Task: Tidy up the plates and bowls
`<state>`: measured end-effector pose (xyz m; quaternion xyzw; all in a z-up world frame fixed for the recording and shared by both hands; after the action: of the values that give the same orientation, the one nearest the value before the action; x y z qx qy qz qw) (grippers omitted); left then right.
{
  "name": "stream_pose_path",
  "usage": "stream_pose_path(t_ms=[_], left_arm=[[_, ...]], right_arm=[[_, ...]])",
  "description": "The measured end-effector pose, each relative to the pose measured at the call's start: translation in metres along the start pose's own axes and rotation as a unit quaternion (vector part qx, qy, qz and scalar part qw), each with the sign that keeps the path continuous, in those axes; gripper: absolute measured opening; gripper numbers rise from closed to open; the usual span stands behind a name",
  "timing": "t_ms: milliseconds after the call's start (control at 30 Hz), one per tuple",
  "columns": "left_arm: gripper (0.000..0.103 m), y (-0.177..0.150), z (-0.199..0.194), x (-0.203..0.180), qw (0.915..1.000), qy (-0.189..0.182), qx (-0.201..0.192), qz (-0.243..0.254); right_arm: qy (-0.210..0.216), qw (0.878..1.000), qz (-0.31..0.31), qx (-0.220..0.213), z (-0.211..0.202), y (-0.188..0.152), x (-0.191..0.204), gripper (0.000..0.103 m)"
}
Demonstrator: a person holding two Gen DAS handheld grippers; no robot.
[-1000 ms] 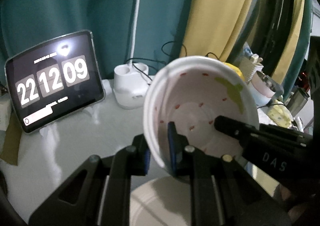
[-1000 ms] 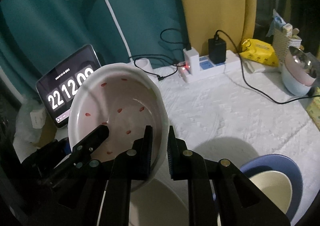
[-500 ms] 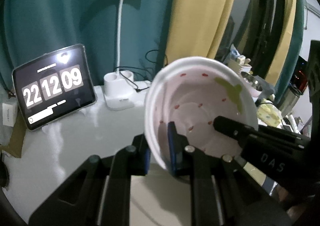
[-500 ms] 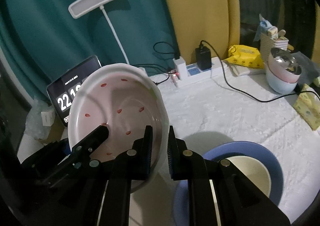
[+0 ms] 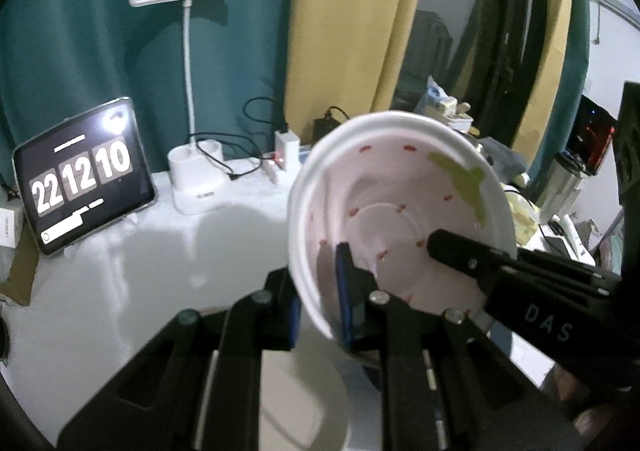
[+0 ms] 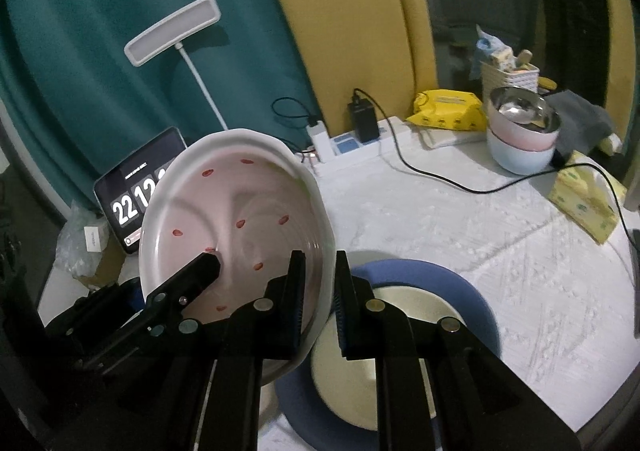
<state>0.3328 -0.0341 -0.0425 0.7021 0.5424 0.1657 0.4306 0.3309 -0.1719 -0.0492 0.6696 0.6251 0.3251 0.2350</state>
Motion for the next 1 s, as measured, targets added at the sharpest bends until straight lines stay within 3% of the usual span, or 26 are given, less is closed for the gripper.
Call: stream_pose_path(t_ms=[400,1000], left_arm=[[0.015,-0.021,0.017,-0.037,0.9996,-0.008,0.023,0.011],[0.016,-0.053,0.045,-0.062,0.9979,-0.004,0.062,0.015]], right_arm=[[-0.006,1.0,0.021,0.008,-0.008,-0.022,-0.043,0.015],[-0.011,0.999,0.035,0.038,0.008,-0.054,-0.084,0.015]])
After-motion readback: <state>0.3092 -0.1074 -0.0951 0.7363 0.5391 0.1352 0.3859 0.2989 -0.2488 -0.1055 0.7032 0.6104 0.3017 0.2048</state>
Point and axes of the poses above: each gripper's, at about its wrist camera, not at the fingertips, and z roughly the way its jaws point, x to its left, y to its top, the point moved 3 cm from there along z, roughly the way its jaws point, and after that the axes turned 13 degrees about -y, right-handed, at the moved point
